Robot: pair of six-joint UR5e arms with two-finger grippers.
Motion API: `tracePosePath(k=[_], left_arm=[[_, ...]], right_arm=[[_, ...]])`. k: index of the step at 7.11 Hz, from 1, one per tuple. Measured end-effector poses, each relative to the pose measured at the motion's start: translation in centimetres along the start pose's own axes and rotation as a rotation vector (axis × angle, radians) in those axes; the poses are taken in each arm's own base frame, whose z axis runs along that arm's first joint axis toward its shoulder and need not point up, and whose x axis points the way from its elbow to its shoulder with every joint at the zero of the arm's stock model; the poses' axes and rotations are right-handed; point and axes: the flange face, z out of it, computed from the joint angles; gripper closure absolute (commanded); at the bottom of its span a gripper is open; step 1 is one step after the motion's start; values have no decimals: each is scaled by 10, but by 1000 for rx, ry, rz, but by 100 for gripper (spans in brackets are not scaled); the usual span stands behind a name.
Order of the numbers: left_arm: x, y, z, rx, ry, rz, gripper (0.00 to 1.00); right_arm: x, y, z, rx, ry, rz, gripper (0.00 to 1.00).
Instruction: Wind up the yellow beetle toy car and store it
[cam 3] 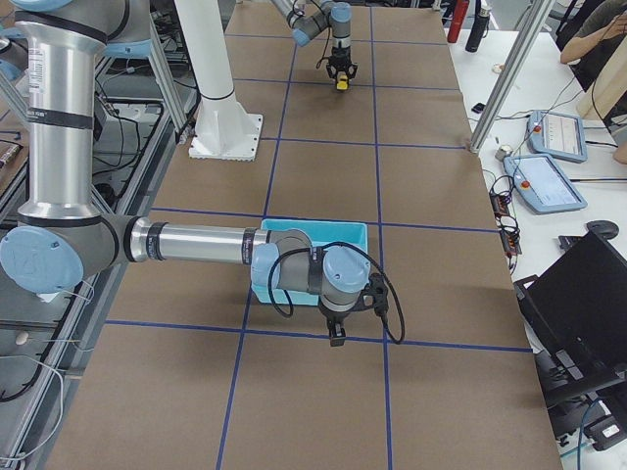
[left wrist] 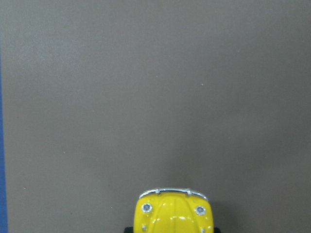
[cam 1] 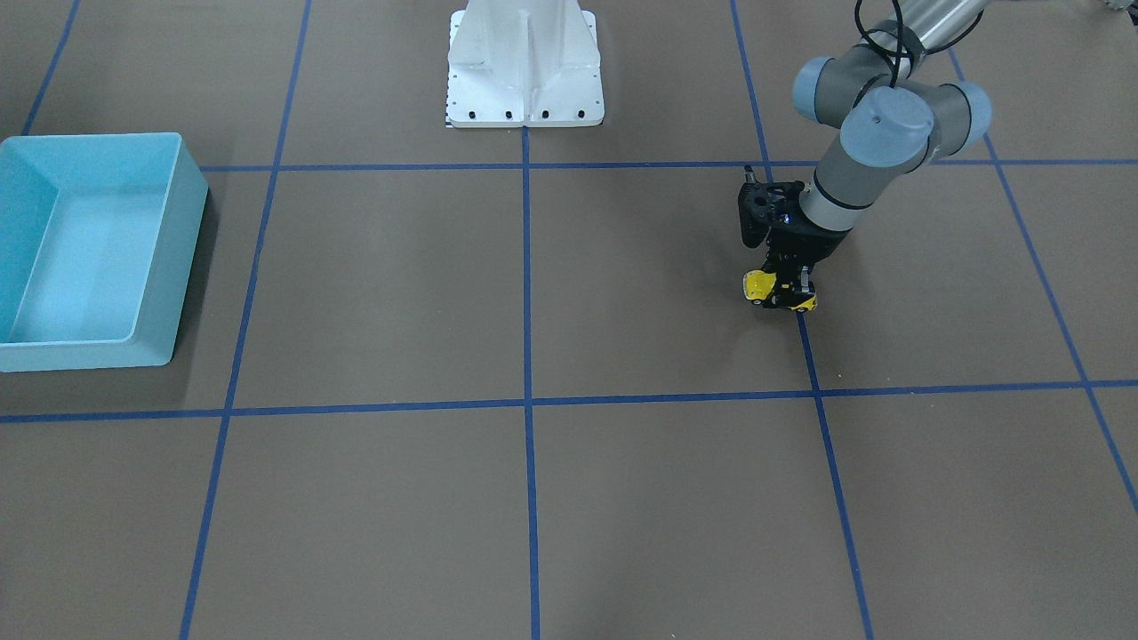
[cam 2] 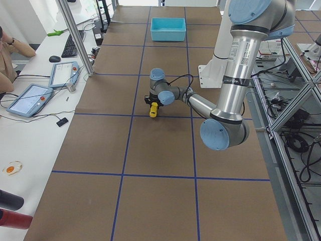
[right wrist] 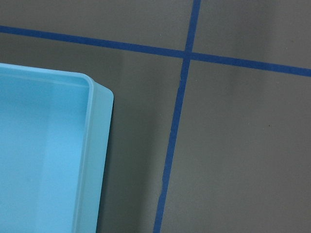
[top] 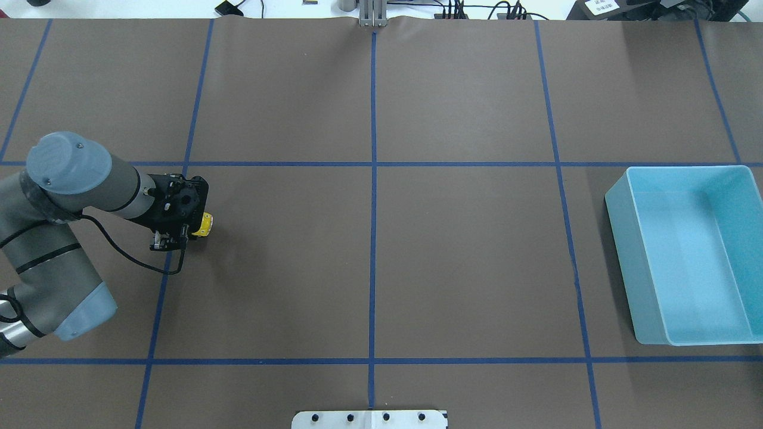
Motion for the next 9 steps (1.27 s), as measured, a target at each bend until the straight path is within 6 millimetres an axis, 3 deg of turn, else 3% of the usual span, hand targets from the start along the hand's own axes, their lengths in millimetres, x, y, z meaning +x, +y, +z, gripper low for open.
tracePosePath(k=[9], left_arm=[[2,17,17,-2,1,4,46]], right_arm=[[-5,-9,-6,11,1,-13,0]])
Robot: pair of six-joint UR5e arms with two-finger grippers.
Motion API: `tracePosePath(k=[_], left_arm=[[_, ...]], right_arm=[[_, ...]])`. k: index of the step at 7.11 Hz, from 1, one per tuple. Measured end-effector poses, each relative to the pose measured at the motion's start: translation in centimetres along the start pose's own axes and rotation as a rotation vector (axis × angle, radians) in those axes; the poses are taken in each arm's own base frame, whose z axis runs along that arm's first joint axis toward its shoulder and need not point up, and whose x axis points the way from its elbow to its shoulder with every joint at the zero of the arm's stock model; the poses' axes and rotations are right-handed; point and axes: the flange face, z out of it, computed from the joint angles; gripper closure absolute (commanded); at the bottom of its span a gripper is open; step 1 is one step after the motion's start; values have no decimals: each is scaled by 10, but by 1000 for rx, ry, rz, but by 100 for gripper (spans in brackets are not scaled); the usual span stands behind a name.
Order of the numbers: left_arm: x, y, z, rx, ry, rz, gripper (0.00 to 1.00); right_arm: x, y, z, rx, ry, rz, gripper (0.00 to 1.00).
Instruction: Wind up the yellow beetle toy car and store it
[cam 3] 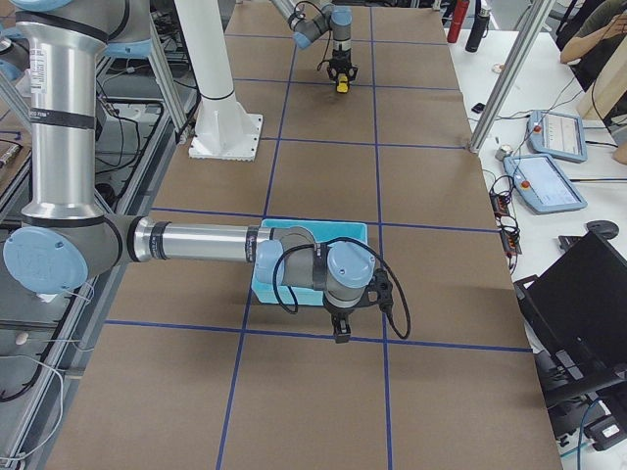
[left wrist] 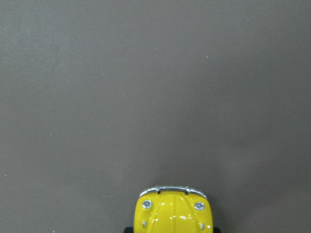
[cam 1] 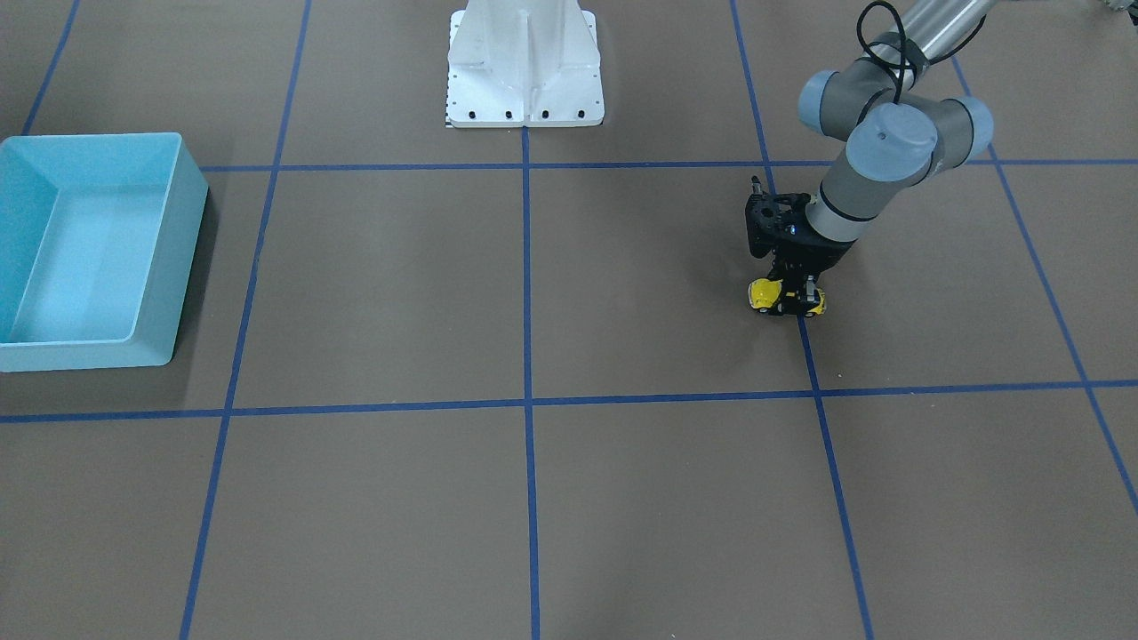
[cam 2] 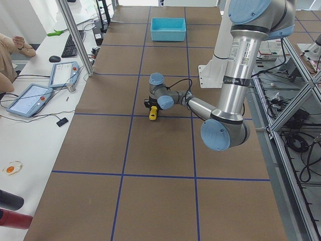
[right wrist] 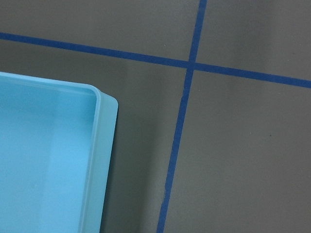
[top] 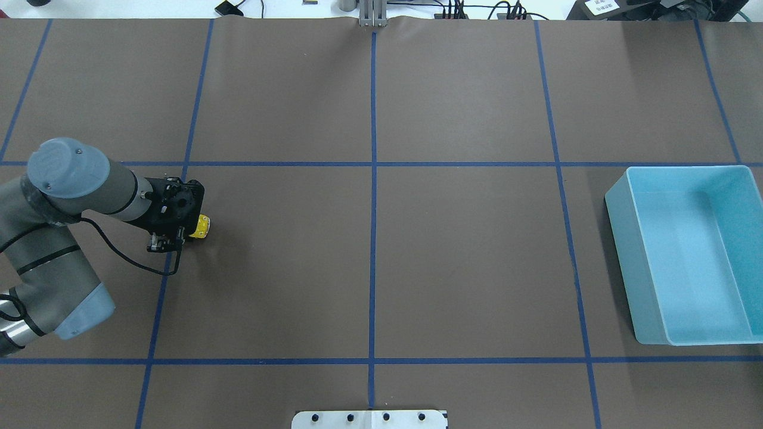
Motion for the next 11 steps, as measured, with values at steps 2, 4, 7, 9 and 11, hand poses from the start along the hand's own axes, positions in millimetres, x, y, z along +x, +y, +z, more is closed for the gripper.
tracePosePath(k=[2,4,7,9,11], left_arm=[[5,8,0,0,0,5,46],[11,19,1,7,-4,10,46],[18,27,-1,14,-7,13,46],[20,32,-2,17,-10,15,46],[22,35,-2,19,-12,16,46]], right_arm=[[1,1,1,-2,-1,2,0],[1,3,1,-2,-1,3,0],[3,7,4,-7,-2,9,0],[5,9,5,-10,-2,14,0],[6,9,5,-10,-3,17,0]])
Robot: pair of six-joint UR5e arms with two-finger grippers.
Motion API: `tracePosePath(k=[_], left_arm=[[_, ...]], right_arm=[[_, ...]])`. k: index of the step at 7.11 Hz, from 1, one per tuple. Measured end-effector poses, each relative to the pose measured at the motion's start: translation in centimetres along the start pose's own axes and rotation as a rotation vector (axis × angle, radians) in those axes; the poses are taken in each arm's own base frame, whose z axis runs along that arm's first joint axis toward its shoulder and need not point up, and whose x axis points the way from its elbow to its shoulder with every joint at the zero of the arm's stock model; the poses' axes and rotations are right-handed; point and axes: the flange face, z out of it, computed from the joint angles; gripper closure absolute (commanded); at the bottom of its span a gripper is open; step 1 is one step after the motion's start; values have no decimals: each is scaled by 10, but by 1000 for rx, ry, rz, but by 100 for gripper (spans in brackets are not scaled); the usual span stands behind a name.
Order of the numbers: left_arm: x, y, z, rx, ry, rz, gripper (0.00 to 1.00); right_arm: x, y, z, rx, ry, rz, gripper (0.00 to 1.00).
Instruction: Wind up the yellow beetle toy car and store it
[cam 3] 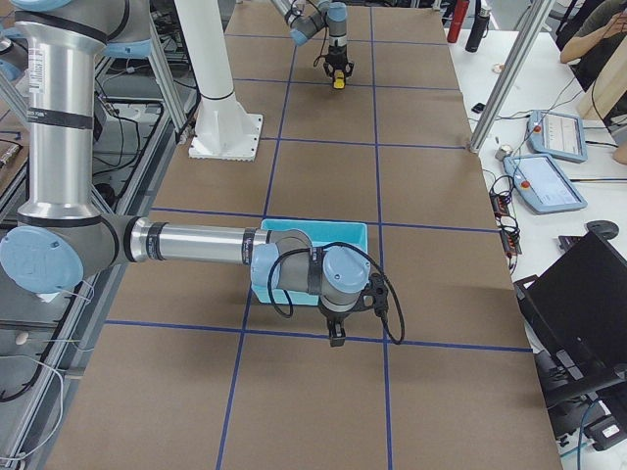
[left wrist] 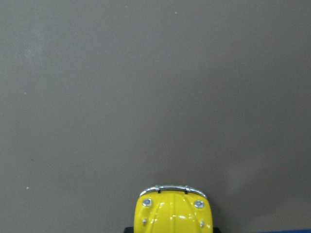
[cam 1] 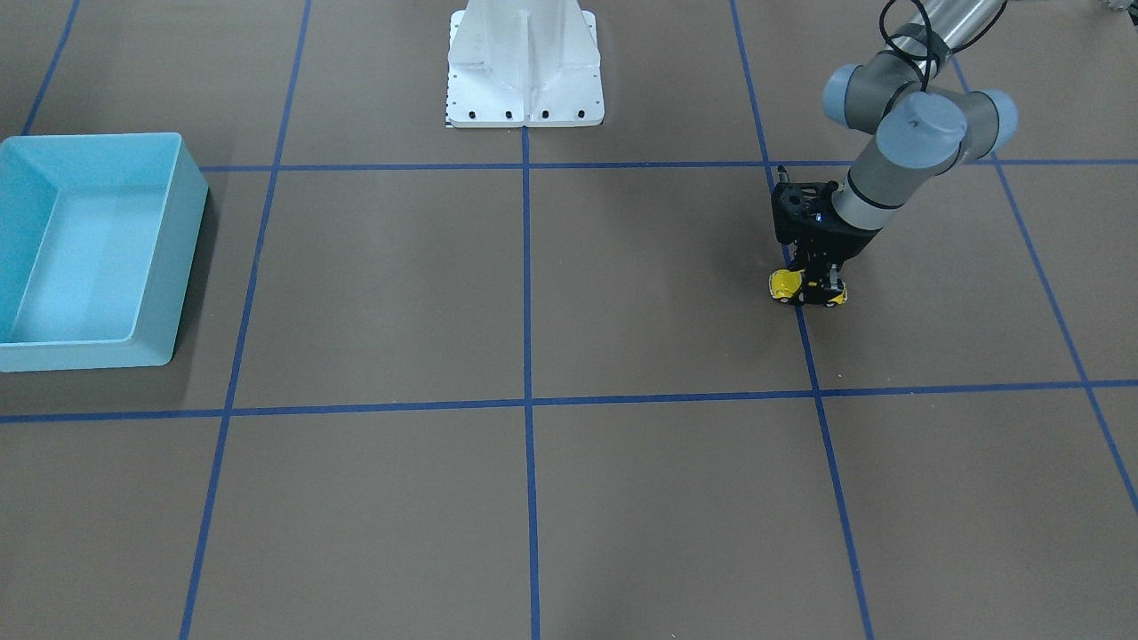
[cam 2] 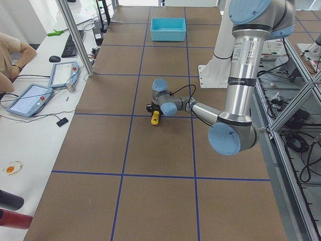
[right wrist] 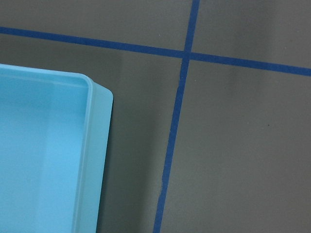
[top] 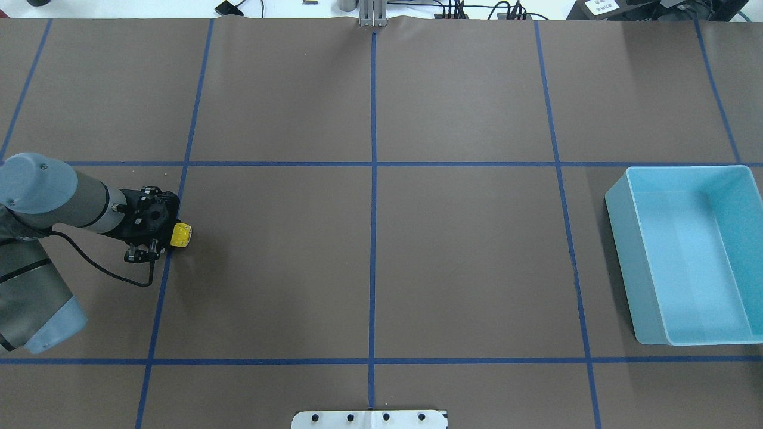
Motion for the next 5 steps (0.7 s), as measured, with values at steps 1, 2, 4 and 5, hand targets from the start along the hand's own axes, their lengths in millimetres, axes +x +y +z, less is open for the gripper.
tracePosePath(k=[1,2,4,5], left_arm=[[1,2,0,1,-1,0,46],[3,6,0,3,-2,1,46],[6,11,1,2,-1,0,46],[7,13,0,3,-2,0,46]], right_arm=[[0,0,0,0,0,0,0],[0,-1,-1,1,0,-1,0],[-1,-1,-1,2,0,-2,0],[-1,-2,-1,3,1,-3,0]])
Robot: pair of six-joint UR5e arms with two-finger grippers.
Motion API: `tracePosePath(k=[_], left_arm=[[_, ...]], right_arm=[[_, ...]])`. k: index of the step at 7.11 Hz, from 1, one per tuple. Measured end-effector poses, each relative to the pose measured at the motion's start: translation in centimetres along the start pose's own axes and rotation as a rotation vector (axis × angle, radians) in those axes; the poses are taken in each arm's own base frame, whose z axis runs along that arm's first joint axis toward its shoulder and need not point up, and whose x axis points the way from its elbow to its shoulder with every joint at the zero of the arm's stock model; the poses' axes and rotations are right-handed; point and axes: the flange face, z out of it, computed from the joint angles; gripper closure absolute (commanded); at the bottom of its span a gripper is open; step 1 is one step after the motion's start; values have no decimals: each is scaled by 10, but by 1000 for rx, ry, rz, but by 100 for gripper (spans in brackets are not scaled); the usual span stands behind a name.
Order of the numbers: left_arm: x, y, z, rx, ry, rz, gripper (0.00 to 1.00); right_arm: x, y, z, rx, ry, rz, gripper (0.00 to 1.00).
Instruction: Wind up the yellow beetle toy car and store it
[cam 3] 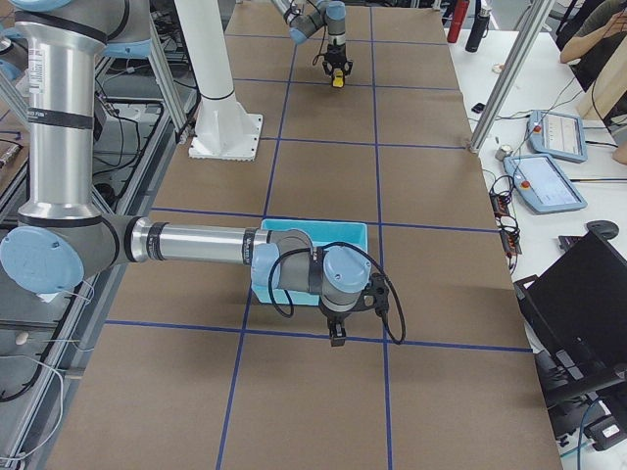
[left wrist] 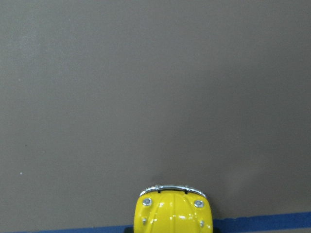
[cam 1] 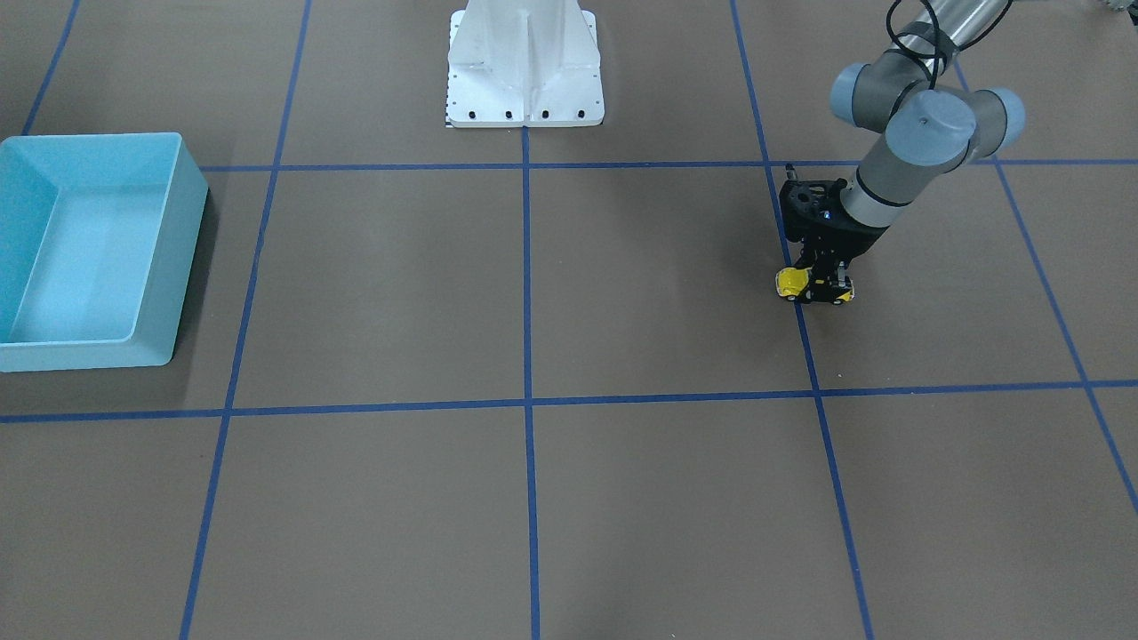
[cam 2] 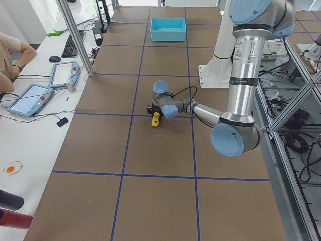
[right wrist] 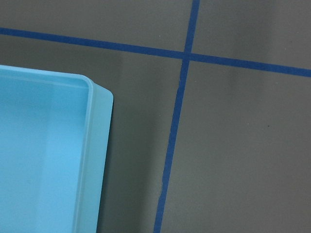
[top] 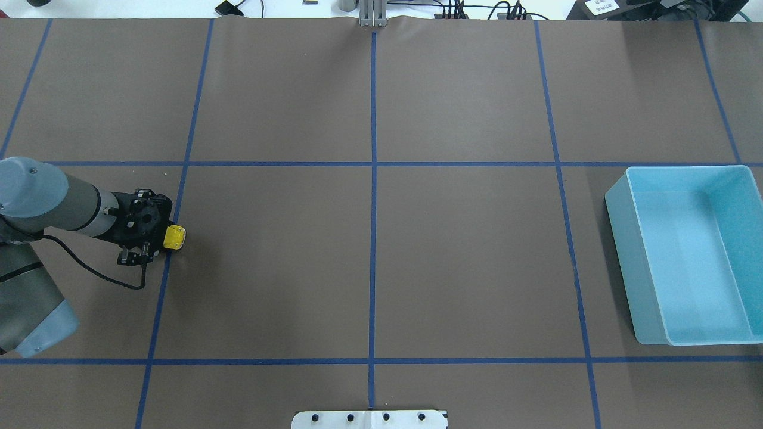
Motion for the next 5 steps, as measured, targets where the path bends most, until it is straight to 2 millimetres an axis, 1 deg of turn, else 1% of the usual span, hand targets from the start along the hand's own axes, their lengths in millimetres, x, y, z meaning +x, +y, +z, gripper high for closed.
tracePosePath(k=[4,5], left_arm=[[9,14,-2,16,12,-1,46],[12,20,-2,20,12,3,0]], right_arm=[[-1,-1,-1,2,0,-2,0],[-1,-1,-1,2,0,-1,0]])
